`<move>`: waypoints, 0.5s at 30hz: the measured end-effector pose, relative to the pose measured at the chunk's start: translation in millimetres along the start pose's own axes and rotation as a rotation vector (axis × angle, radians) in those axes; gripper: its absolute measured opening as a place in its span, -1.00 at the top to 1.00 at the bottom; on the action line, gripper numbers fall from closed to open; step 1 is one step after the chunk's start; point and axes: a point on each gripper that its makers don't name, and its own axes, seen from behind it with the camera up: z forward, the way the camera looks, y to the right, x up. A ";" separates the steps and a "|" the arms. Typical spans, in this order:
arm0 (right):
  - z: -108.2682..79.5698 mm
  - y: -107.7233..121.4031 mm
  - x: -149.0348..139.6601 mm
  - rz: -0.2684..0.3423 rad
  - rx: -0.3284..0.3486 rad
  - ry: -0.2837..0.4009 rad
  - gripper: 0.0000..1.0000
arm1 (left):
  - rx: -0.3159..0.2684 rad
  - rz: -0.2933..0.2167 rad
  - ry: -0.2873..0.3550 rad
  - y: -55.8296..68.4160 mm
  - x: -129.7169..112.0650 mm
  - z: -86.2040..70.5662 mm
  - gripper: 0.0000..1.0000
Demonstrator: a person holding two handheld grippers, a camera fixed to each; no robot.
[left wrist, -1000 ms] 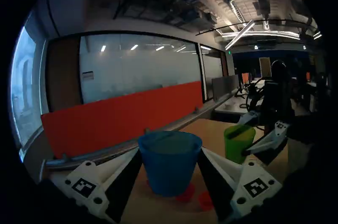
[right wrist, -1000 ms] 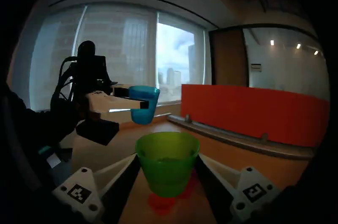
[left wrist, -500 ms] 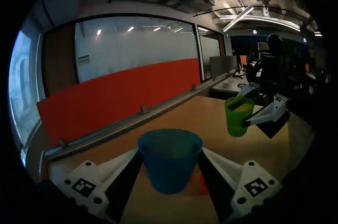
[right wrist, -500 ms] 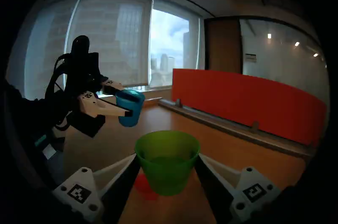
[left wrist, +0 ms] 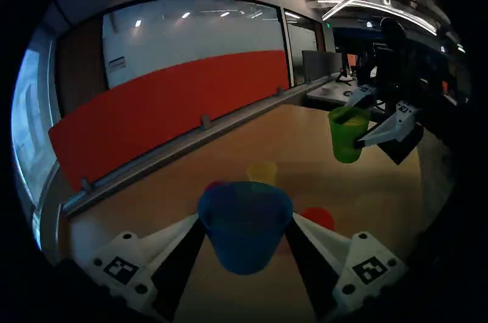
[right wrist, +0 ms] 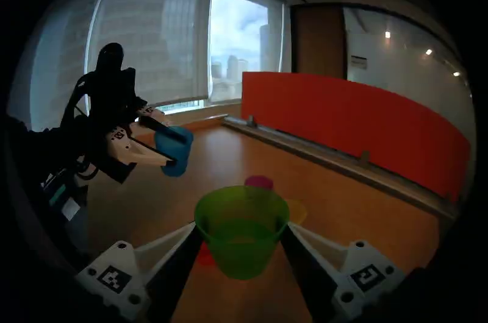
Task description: Pour water
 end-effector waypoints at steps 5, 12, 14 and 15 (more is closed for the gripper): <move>5.0 2.0 -15.0 0.002 0.007 -0.046 -0.76 | -0.007 0.013 -0.048 0.5 -16.5 3.9 -0.71; 11.5 8.3 -34.7 0.006 0.010 -0.109 -0.76 | -0.030 0.018 -0.112 3.2 -38.4 10.6 -0.71; 13.4 8.9 -40.2 0.007 0.014 -0.125 -0.76 | -0.036 0.021 -0.137 4.9 -46.9 14.0 -0.71; 14.3 9.2 -42.8 0.007 0.016 -0.133 -0.76 | -0.040 0.022 -0.149 5.7 -50.8 15.6 -0.71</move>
